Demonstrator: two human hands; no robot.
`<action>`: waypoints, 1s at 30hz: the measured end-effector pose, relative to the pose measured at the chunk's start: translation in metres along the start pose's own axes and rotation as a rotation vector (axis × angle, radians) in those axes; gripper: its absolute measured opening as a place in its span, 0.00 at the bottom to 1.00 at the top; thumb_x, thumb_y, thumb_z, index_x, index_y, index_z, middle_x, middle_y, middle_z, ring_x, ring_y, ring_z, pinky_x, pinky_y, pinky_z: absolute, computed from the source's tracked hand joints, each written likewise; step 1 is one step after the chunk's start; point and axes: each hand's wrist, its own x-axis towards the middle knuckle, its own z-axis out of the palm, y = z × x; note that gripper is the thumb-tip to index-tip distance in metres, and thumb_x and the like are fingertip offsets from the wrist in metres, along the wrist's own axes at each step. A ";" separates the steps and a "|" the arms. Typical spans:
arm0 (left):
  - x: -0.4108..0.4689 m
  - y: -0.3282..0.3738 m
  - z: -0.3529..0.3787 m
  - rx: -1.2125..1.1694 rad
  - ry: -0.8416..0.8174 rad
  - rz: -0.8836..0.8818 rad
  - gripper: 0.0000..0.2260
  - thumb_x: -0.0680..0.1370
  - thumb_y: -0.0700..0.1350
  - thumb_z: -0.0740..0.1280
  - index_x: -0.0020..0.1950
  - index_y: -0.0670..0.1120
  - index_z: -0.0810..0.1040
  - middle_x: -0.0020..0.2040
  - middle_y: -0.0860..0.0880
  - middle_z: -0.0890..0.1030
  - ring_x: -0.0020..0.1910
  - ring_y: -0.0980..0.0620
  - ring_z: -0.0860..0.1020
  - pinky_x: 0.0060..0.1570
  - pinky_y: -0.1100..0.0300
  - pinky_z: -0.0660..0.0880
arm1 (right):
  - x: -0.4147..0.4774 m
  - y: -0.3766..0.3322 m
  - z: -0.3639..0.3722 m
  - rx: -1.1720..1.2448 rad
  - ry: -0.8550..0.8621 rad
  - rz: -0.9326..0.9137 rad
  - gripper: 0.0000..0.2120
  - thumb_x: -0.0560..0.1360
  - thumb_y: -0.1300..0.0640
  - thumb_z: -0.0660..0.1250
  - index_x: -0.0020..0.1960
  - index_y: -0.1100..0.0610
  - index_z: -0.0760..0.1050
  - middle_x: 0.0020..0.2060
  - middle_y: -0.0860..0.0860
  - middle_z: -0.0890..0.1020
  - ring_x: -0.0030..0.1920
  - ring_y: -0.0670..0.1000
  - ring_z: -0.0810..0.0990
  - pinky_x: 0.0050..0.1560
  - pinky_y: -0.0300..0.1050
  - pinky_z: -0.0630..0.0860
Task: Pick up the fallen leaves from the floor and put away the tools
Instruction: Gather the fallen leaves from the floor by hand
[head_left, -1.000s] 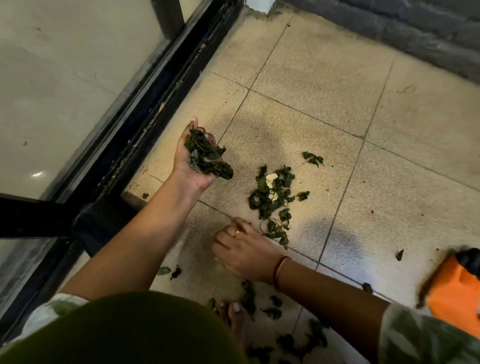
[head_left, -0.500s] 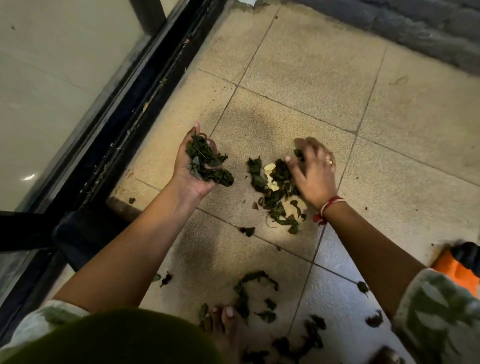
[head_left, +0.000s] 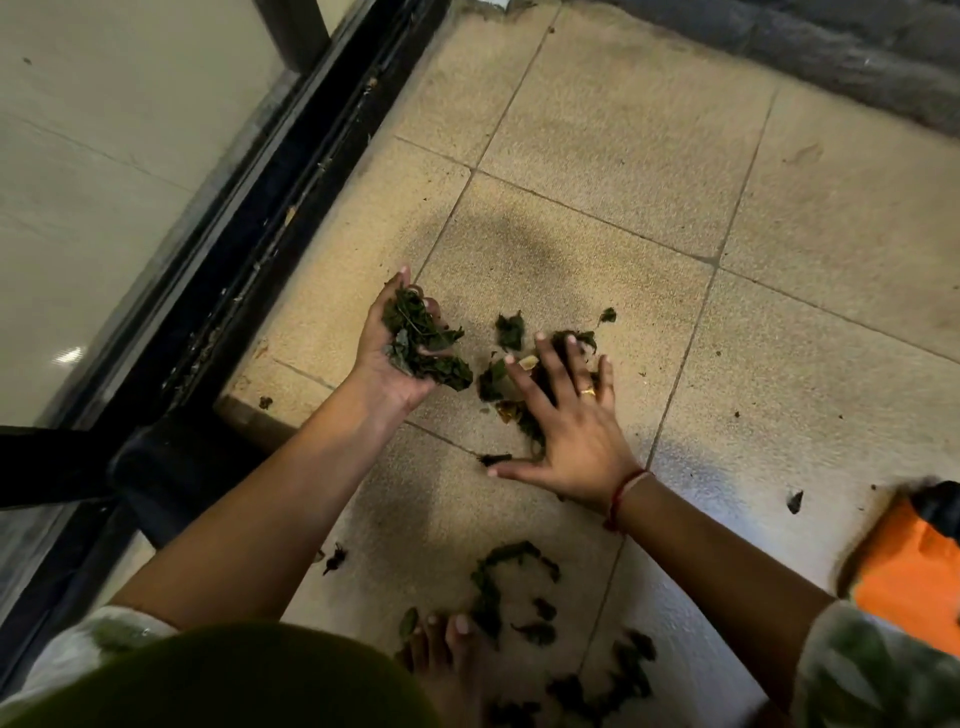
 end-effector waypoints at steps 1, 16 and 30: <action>0.000 0.000 0.000 0.006 -0.001 -0.002 0.22 0.78 0.53 0.65 0.25 0.47 0.74 0.23 0.52 0.75 0.19 0.57 0.72 0.18 0.72 0.65 | 0.007 -0.003 -0.001 -0.009 -0.016 0.004 0.53 0.63 0.19 0.52 0.76 0.43 0.34 0.76 0.52 0.34 0.74 0.62 0.34 0.68 0.73 0.37; 0.006 0.004 -0.008 0.047 0.044 0.006 0.21 0.76 0.54 0.66 0.24 0.48 0.73 0.24 0.53 0.75 0.20 0.57 0.70 0.21 0.69 0.64 | 0.066 -0.004 -0.003 -0.113 0.346 -0.061 0.14 0.77 0.47 0.57 0.55 0.55 0.71 0.50 0.55 0.77 0.48 0.57 0.75 0.48 0.52 0.70; 0.009 -0.001 -0.006 0.007 0.067 0.001 0.23 0.77 0.52 0.66 0.23 0.47 0.75 0.23 0.52 0.76 0.20 0.56 0.73 0.23 0.70 0.68 | 0.090 0.012 -0.024 -0.082 0.188 -0.266 0.11 0.74 0.67 0.63 0.56 0.64 0.71 0.43 0.60 0.77 0.31 0.57 0.76 0.26 0.47 0.74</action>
